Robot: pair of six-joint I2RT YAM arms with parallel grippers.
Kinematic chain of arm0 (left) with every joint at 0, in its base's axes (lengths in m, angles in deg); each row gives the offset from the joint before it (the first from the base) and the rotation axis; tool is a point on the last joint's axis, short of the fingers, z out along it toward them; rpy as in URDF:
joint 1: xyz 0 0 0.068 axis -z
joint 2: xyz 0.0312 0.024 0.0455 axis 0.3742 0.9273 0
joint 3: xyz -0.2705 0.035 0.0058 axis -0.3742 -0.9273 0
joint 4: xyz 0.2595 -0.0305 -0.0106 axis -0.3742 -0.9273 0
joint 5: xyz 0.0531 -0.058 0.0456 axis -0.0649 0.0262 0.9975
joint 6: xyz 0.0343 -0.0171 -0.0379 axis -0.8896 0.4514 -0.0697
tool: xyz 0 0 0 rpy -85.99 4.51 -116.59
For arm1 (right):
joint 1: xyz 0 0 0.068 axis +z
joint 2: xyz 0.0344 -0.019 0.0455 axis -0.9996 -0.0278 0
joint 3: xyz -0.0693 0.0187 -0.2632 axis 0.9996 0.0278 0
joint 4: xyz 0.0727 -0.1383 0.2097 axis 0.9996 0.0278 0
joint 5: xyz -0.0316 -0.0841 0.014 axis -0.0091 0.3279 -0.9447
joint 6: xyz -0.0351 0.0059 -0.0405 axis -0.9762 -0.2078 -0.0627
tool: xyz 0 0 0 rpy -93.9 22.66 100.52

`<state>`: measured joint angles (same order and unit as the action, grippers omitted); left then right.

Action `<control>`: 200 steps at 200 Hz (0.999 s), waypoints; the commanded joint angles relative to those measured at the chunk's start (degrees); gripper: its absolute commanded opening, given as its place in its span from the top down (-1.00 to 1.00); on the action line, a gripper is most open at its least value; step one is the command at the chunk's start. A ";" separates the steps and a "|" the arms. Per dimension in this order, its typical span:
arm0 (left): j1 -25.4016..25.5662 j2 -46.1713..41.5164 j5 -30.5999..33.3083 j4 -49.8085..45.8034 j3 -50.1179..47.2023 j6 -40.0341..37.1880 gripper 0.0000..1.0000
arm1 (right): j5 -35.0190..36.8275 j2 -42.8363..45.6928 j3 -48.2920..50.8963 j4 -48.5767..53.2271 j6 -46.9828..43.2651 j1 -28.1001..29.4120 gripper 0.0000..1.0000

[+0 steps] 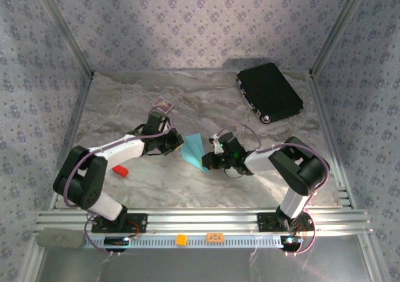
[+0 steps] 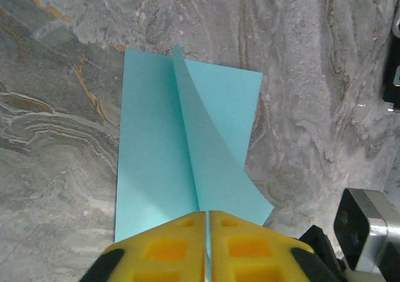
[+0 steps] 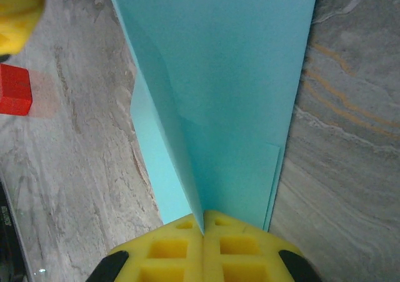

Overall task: Fold a paper plane with a square sheet of paper (pick it up from the middle)
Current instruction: Fourth fold the wing at the center of the table.

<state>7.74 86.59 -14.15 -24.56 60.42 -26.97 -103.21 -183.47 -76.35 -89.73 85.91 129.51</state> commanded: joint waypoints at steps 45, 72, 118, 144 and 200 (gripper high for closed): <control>2.82 8.24 -4.03 1.92 3.24 -0.24 1.00 | -0.76 -0.64 1.41 -1.74 2.96 -0.49 0.99; 2.81 8.80 -2.18 0.87 2.17 0.10 1.00 | -0.68 -0.13 1.98 -2.31 3.60 -0.58 0.98; 2.89 10.35 -1.90 0.94 0.34 0.85 1.00 | -0.56 0.14 2.28 -2.49 4.27 -0.65 0.96; 3.06 10.04 -1.15 0.38 -0.58 1.15 1.00 | -0.71 0.57 2.14 -2.44 4.34 -0.48 0.95; 4.04 7.48 2.22 0.26 -3.70 3.62 1.00 | 0.68 2.25 1.83 -0.30 4.63 0.40 0.94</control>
<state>11.06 95.42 -15.31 -20.95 59.26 -24.96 -103.75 -183.10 -74.80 -92.03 89.67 129.33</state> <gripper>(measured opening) 0.042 0.066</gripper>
